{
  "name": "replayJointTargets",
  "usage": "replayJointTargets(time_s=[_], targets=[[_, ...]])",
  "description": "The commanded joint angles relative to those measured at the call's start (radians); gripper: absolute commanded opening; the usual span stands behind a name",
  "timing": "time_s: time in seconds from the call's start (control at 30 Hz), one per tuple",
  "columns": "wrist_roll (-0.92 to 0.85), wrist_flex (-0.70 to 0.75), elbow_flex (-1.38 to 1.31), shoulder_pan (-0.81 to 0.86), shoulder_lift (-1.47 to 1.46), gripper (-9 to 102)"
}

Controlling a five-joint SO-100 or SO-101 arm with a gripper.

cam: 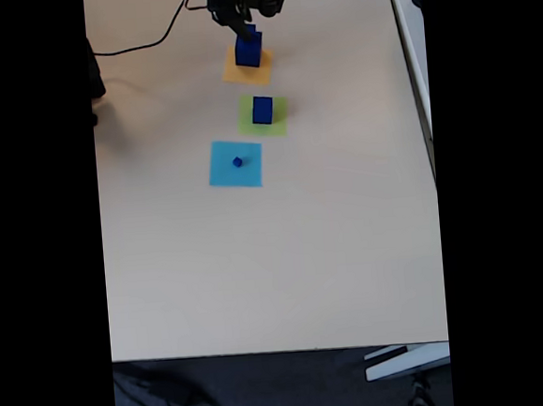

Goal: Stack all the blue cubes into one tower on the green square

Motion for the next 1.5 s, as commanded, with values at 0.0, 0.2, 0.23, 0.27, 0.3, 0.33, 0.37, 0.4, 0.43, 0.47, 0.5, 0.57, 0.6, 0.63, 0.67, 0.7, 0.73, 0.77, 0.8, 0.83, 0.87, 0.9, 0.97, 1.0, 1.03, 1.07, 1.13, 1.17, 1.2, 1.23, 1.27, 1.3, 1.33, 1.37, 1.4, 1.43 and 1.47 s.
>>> replayJointTargets(time_s=[0.0, 0.2, 0.23, 0.27, 0.3, 0.33, 0.37, 0.4, 0.43, 0.47, 0.5, 0.57, 0.6, 0.63, 0.67, 0.7, 0.73, 0.77, 0.8, 0.83, 0.87, 0.9, 0.97, 1.0, 1.03, 1.07, 1.13, 1.17, 1.2, 1.23, 1.27, 1.3, 1.33, 1.37, 1.4, 1.43, 1.47], targets=[[-0.035, -0.052, -0.006, 0.014, 0.015, 20], [-0.147, -0.156, -0.052, 0.041, 0.02, 21], [-0.183, -0.181, -0.067, 0.051, 0.018, 21], [-0.222, -0.201, -0.084, 0.06, 0.018, 21], [-0.265, -0.213, -0.104, 0.074, 0.018, 21], [-0.318, -0.233, -0.121, 0.087, 0.018, 21], [-0.37, -0.253, -0.133, 0.104, 0.023, 21], [-0.416, -0.261, -0.15, 0.121, 0.028, 21], [-0.465, -0.27, -0.172, 0.138, 0.029, 21], [-0.511, -0.272, -0.193, 0.155, 0.031, 21], [-0.555, -0.272, -0.215, 0.17, 0.034, 20], [-0.615, -0.273, -0.236, 0.201, 0.043, 20], [-0.635, -0.273, -0.241, 0.213, 0.048, 20], [-0.646, -0.27, -0.241, 0.227, 0.052, 20], [-0.655, -0.267, -0.241, 0.241, 0.055, 19], [-0.667, -0.264, -0.241, 0.252, 0.06, 19], [-0.673, -0.261, -0.241, 0.264, 0.061, 20], [-0.676, -0.256, -0.239, 0.276, 0.061, 20], [-0.675, -0.245, -0.239, 0.291, 0.063, 19], [-0.669, -0.232, -0.239, 0.307, 0.061, 19], [-0.655, -0.215, -0.238, 0.325, 0.058, 19], [-0.64, -0.193, -0.236, 0.341, 0.052, 20], [-0.626, -0.15, -0.235, 0.37, 0.04, 20], [-0.629, -0.144, -0.229, 0.385, 0.038, 20], [-0.635, -0.144, -0.222, 0.399, 0.034, 21], [-0.635, -0.141, -0.215, 0.413, 0.031, 21], [-0.635, -0.14, -0.201, 0.44, 0.023, 22], [-0.635, -0.14, -0.196, 0.451, 0.018, 22], [-0.637, -0.14, -0.19, 0.462, 0.014, 22], [-0.638, -0.14, -0.186, 0.472, 0.009, 22], [-0.643, -0.14, -0.184, 0.48, 0.006, 22], [-0.65, -0.14, -0.179, 0.489, 0.006, 22], [-0.66, -0.143, -0.179, 0.495, 0.005, 22], [-0.669, -0.144, -0.179, 0.5, 0.005, 22], [-0.678, -0.149, -0.183, 0.506, 0.002, 22], [-0.686, -0.149, -0.193, 0.511, -0.006, 22], [-0.693, -0.144, -0.204, 0.514, -0.017, 22]])
